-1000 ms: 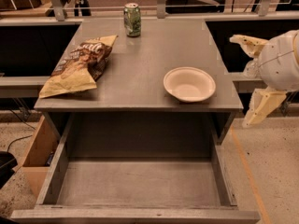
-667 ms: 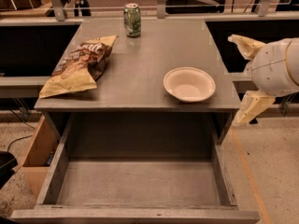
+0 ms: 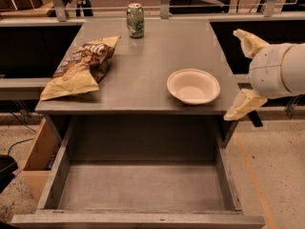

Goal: Move paper bowl near green can

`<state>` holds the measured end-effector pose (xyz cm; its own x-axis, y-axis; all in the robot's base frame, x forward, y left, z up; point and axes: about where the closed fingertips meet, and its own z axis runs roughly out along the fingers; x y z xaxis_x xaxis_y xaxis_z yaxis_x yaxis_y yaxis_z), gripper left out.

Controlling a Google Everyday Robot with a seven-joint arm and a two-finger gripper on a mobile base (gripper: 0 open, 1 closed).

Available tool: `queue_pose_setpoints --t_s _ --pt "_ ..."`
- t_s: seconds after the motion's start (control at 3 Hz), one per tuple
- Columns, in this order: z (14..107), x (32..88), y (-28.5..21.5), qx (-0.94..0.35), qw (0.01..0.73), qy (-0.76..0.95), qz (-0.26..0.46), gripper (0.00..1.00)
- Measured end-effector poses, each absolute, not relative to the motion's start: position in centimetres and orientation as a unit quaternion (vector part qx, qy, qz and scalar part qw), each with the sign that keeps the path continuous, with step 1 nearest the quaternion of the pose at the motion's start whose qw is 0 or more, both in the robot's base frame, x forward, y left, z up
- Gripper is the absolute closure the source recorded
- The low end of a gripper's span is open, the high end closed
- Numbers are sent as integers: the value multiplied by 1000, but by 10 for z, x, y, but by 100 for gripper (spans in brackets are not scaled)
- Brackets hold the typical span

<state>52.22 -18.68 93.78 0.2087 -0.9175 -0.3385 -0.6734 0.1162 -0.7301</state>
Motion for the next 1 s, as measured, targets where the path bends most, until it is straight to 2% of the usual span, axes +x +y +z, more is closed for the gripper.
queue_pose_setpoints --t_s 0.33,1.0 --pt "938 522 -186 -650 428 612 -143 0" --pt "908 548 -155 -654 474 573 -138 0"
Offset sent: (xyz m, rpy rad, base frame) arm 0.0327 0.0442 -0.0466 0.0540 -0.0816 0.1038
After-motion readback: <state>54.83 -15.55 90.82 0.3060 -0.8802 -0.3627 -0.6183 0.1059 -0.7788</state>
